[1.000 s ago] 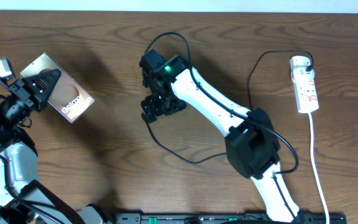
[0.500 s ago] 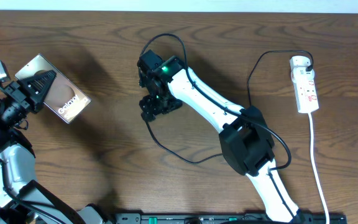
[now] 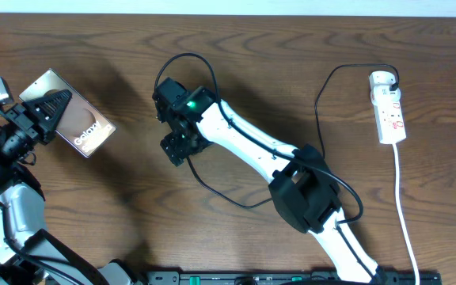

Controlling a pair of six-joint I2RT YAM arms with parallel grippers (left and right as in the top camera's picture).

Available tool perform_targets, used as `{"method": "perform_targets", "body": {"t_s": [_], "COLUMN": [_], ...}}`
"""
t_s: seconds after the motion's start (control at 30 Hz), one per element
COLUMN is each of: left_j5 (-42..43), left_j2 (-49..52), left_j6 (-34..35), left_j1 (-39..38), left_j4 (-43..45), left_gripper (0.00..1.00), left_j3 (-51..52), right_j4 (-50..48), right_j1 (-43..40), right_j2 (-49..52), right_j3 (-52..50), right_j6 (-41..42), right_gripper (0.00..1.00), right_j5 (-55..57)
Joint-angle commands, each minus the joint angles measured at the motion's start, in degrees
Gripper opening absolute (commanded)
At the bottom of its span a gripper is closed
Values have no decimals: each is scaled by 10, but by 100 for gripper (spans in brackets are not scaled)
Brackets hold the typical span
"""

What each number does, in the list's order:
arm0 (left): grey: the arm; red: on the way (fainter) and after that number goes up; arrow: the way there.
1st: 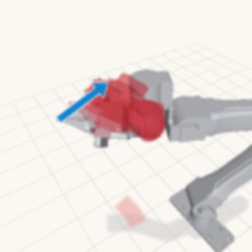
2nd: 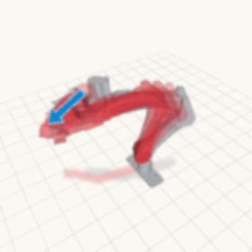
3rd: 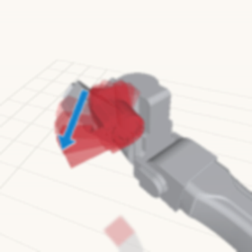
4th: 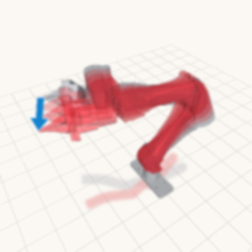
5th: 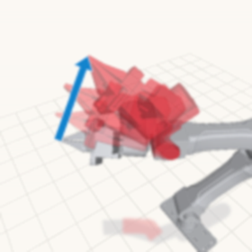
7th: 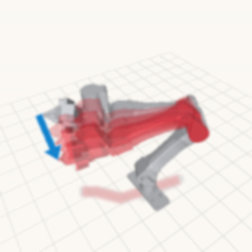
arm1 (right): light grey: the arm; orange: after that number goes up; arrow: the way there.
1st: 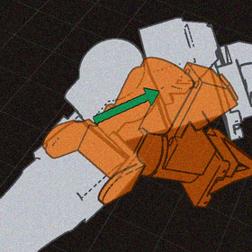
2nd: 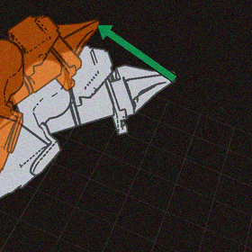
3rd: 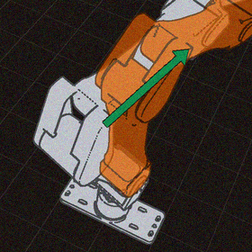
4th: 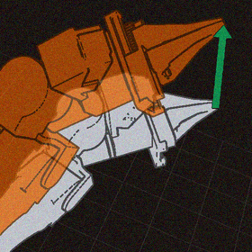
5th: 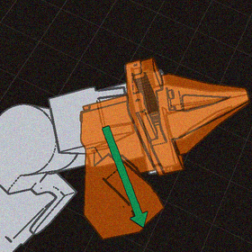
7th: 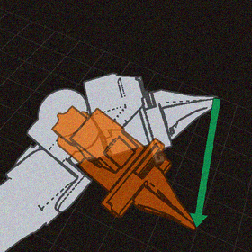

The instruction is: Plug charger to phone and switch on socket

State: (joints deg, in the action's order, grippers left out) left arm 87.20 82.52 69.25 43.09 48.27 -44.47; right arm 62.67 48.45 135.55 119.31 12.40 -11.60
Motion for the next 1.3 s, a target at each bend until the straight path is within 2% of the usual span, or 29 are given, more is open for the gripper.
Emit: {"method": "perform_targets", "body": {"t_s": [0.0,0.3,0.47,0.7,0.73,0.83,0.93,1.27], "left_j5": [13,14,13,14,14,14,15,18], "left_j2": [-6,-6,-6,-6,-6,-6,-6,-6], "left_j6": [7,7,7,6,5,5,5,0], "left_j1": [3,3,3,3,3,3,3,3], "left_j4": [7,7,8,8,8,8,8,8], "left_gripper": [7,7,8,8,8,7,7,7], "left_j3": [-6,-6,-6,-6,-6,-6,-6,-6], "right_j4": [1,-7,-12,-20,-21,-23,-26,-35], "right_j1": [-1,0,0,4,7,11,16,19], "right_j2": [6,52,56,61,64,64,64,80], "right_j3": [12,12,12,12,12,12,12,12], "right_j6": [14,22,23,28,30,30,30,34], "right_gripper": [71,64,64,57,52,49,41,35], "right_j5": [27,20,20,20,20,20,20,23]}}
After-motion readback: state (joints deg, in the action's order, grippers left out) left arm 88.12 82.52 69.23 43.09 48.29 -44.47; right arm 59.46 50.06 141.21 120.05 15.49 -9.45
